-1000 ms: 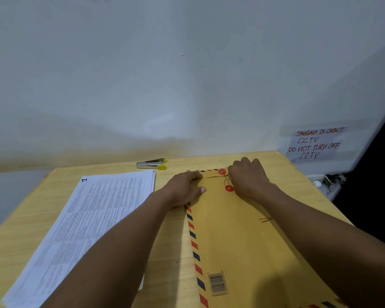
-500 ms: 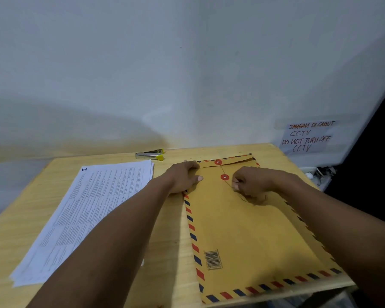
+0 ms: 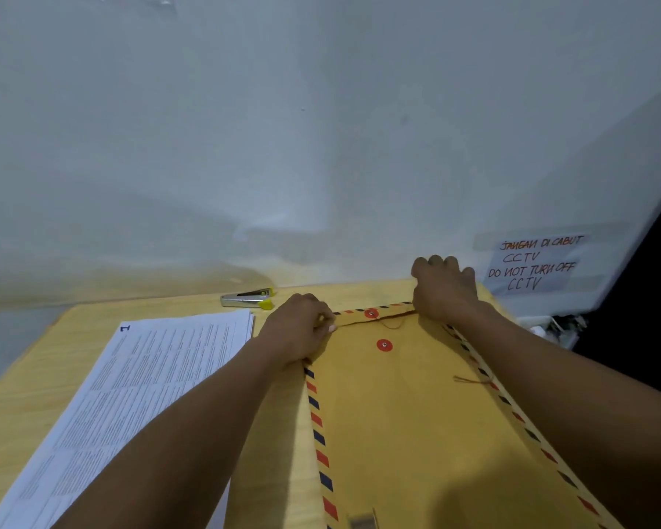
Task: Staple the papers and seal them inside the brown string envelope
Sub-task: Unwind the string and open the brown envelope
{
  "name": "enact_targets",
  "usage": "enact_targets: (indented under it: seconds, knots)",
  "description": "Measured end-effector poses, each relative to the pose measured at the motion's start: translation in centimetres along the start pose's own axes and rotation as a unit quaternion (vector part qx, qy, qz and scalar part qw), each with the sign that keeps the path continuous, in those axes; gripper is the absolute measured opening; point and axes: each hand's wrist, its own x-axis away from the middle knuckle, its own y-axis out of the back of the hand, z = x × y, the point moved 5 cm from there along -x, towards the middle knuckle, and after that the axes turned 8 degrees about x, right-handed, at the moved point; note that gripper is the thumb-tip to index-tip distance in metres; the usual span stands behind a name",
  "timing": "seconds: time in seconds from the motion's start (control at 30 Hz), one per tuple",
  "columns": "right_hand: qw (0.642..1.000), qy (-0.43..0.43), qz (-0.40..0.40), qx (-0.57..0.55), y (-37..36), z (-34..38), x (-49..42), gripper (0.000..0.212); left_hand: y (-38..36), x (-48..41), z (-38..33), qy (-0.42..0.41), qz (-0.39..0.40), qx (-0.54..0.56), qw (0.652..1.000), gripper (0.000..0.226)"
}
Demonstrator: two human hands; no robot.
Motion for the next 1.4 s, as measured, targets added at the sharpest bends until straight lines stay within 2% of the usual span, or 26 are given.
enact_targets:
  seconds: [0.07, 0.13, 0.23, 0.3, 0.37, 0.47, 0.53, 0.6, 0.7, 0.87, 0.97, 1.07, 1.2, 1.3, 1.4]
  knots:
    - [0.996, 0.064, 0.021, -0.053, -0.5, 1.5, -0.6, 0.044, 0.1, 0.0, 0.1, -0.02, -0.008, -0.029, 0.999, 0.026]
    - [0.987, 0.127, 0.078, -0.065, -1.4, 3.1, -0.5, 0.05, 0.1, 0.0, -0.2, -0.035, -0.013, -0.072, 0.997, 0.029]
    - [0.98, 0.154, 0.118, -0.048, -2.8, 4.3, 0.1, 0.047, 0.6, 0.1, -0.8, -0.025, -0.04, -0.105, 0.993, 0.029]
    - [0.983, 0.147, 0.089, -0.063, -3.0, 4.3, 0.3, 0.036, 1.3, 0.4, -1.0, 0.001, -0.066, -0.08, 0.995, 0.025]
    - [0.981, 0.132, 0.065, -0.124, -2.2, 3.8, 0.7, 0.027, 2.2, 1.0, -1.2, 0.019, -0.097, -0.022, 0.995, 0.022]
    - [0.965, 0.161, 0.066, -0.196, 0.7, 3.6, 1.6, 0.016, 3.9, 1.7, -1.7, -0.001, -0.149, 0.06, 0.987, 0.016]
    - [0.96, 0.164, 0.047, -0.22, 3.2, 2.9, 1.7, 0.006, 5.2, 2.1, -2.2, -0.006, -0.174, 0.099, 0.98, 0.026]
    - [0.955, 0.144, 0.007, -0.258, 5.9, 1.8, 1.7, 0.008, 6.7, 2.6, -2.8, 0.004, -0.187, 0.125, 0.974, 0.038]
    - [0.938, 0.106, -0.029, -0.328, 9.7, 0.3, 2.7, 0.009, 8.7, 3.1, -4.1, 0.017, -0.183, 0.104, 0.977, 0.042]
    - [0.89, 0.044, 0.01, -0.454, 13.0, -1.9, 5.4, 0.01, 10.9, 3.5, -7.5, 0.011, -0.151, 0.108, 0.983, 0.037]
    - [0.86, 0.028, 0.031, -0.509, 13.9, -3.5, 6.9, 0.009, 12.2, 3.8, -9.1, 0.0, -0.167, 0.123, 0.978, 0.039]
    - [0.833, 0.031, 0.019, -0.552, 15.9, -4.5, 7.8, 0.01, 13.6, 4.3, -10.7, -0.008, -0.177, 0.147, 0.973, 0.043]
    - [0.835, 0.051, -0.022, -0.548, 20.6, -4.7, 8.6, 0.013, 17.0, 4.9, -13.1, -0.032, -0.214, 0.195, 0.957, 0.044]
    - [0.845, 0.066, -0.084, -0.524, 25.0, -4.0, 9.5, 0.014, 20.1, 5.3, -14.5, -0.046, -0.247, 0.222, 0.942, 0.043]
    - [0.831, 0.086, -0.126, -0.535, 28.3, -2.4, 10.6, 0.011, 23.7, 6.2, -15.6, -0.054, -0.297, 0.208, 0.93, 0.044]
